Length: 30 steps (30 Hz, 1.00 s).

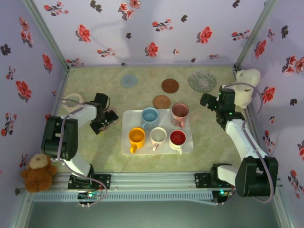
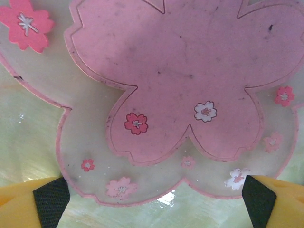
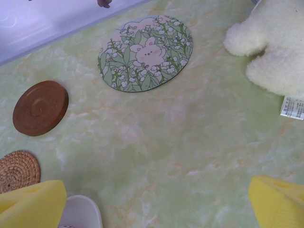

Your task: Place the cup by the coaster

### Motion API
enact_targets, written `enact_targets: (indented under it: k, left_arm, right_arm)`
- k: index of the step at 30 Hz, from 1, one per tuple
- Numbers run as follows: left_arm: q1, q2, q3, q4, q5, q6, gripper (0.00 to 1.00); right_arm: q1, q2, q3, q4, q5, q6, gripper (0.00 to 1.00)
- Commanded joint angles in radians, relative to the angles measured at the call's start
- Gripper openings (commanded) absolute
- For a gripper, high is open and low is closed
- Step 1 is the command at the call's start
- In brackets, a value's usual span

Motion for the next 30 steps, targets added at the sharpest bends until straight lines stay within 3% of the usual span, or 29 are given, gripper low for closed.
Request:
enact_targets:
  k: [1,30]
  left_arm:
    - [-0.003,0.065,0.038,0.225,0.013,0.059,0.98]
    - [0.014,0.102,0.163,0.235,0.013,0.095,0.97]
  right_arm:
    - [0.006,-0.002,0.018,-0.010,-0.009,0.008,0.99]
    - [0.022,0.021,0.033,-0.025,-0.019,0.006,0.99]
